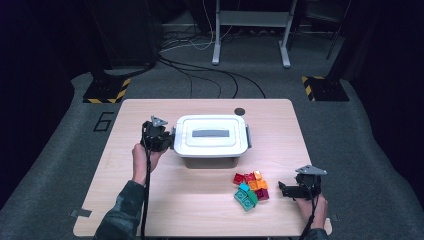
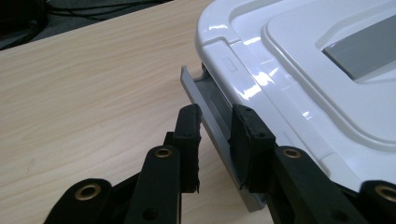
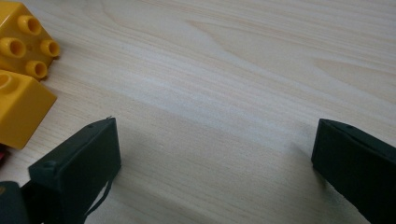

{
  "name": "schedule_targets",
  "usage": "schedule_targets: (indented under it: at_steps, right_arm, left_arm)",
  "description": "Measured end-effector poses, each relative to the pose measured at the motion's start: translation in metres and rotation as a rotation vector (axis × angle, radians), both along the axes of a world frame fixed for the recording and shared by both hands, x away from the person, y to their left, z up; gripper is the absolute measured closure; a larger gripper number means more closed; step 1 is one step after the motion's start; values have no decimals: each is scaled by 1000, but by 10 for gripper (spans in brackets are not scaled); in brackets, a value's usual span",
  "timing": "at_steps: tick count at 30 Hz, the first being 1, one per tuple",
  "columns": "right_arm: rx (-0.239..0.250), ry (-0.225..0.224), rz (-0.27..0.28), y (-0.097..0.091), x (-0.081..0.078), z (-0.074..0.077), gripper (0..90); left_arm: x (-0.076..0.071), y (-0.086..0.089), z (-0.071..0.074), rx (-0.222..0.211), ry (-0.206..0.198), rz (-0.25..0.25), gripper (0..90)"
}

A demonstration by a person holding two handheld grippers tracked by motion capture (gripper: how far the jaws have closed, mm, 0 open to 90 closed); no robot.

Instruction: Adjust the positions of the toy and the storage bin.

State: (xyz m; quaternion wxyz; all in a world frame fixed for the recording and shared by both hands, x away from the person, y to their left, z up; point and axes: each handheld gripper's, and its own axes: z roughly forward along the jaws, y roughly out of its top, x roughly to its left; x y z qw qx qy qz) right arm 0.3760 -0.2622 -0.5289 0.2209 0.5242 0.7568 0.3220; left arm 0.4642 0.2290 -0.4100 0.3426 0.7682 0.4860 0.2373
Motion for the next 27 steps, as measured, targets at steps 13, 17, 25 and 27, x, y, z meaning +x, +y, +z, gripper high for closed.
schedule_targets:
  at_steps: [13,17,25,27]
  right_arm:
    - [-1,0,0,0,0,0,2]
    - [0,0,-1,0,0,0,3]
    - [0,0,-1,0,0,0,3]
    - [0,0,-1,0,0,0,3]
  left_arm:
    - [-14,11,-3,2,-26,64,766]
    - [-21,13,-4,1,-31,57,766]
    - [-32,14,-4,5,-40,49,774]
    - [-34,16,-3,-2,-43,46,789]
